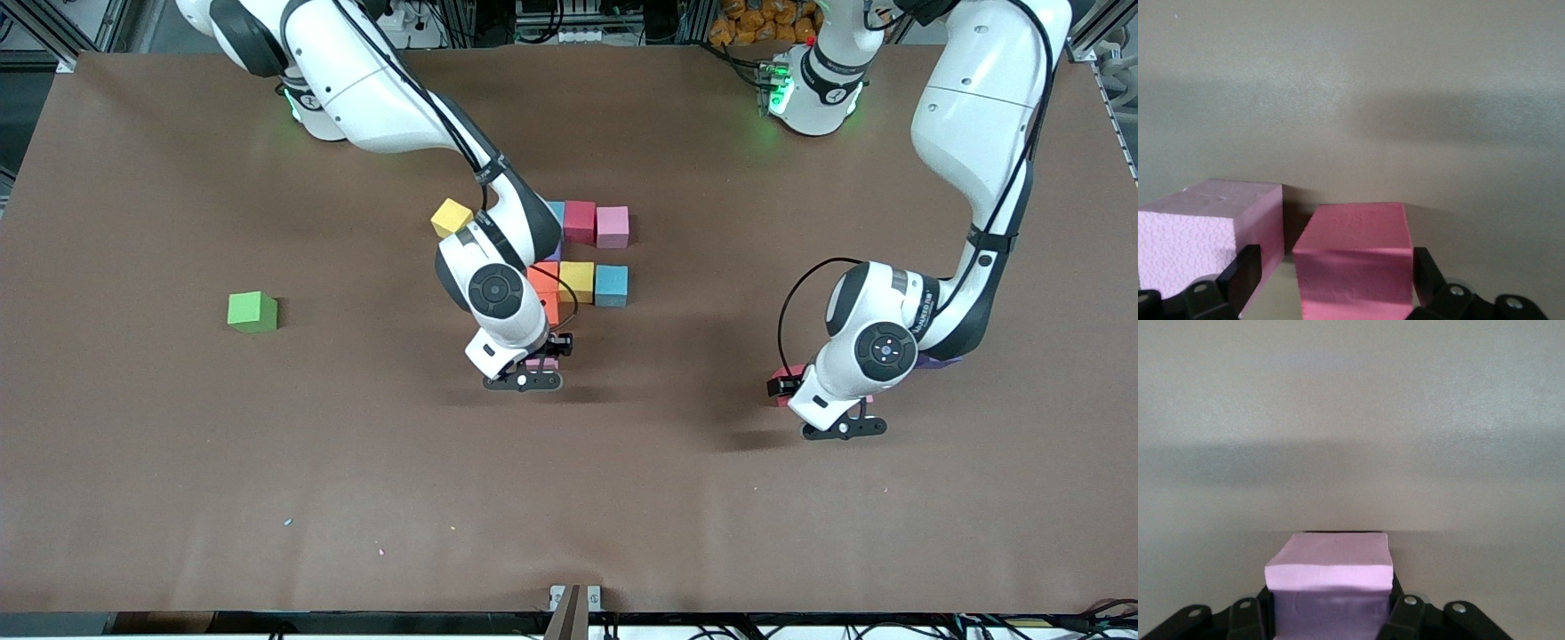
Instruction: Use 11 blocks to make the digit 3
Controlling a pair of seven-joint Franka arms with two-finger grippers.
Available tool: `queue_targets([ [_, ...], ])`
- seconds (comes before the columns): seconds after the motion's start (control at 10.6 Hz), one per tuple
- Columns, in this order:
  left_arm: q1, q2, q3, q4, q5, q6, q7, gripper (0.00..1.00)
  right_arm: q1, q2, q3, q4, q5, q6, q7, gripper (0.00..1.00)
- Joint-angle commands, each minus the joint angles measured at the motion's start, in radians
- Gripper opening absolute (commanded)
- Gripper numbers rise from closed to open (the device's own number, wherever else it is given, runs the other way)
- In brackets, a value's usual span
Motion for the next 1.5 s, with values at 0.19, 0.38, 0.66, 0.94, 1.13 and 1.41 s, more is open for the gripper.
queue_targets([
  [0.19, 0.004, -0.016, -0.005, -0.024, 0.027, 0.022, -0.015, 0.81, 0.001, -0.005, 0.012, 0.0, -0.05, 0.048, 0.039, 0.0],
  [0.38, 0.0, -0.011, -0.005, -0.024, 0.026, 0.023, -0.018, 0.83, 0.01, -0.005, 0.012, -0.006, -0.062, 0.047, 0.056, 0.0],
  [0.66, -0.002, -0.008, -0.005, -0.021, 0.026, 0.023, -0.024, 0.3, 0.015, -0.012, 0.014, -0.03, -0.064, 0.05, 0.062, 0.0],
  [0.94, -0.016, -0.017, -0.006, -0.013, 0.023, 0.019, -0.095, 0.0, 0.022, -0.024, 0.014, -0.053, -0.064, 0.054, 0.063, 0.0],
  [1.13, -0.008, -0.026, -0.011, -0.004, 0.021, 0.018, -0.096, 0.0, 0.024, -0.041, 0.015, -0.086, -0.064, 0.067, 0.062, 0.0],
  [1.41, -0.017, -0.032, -0.015, 0.02, 0.012, 0.014, -0.165, 0.0, 0.024, -0.048, 0.017, -0.101, -0.064, 0.076, 0.062, 0.0],
])
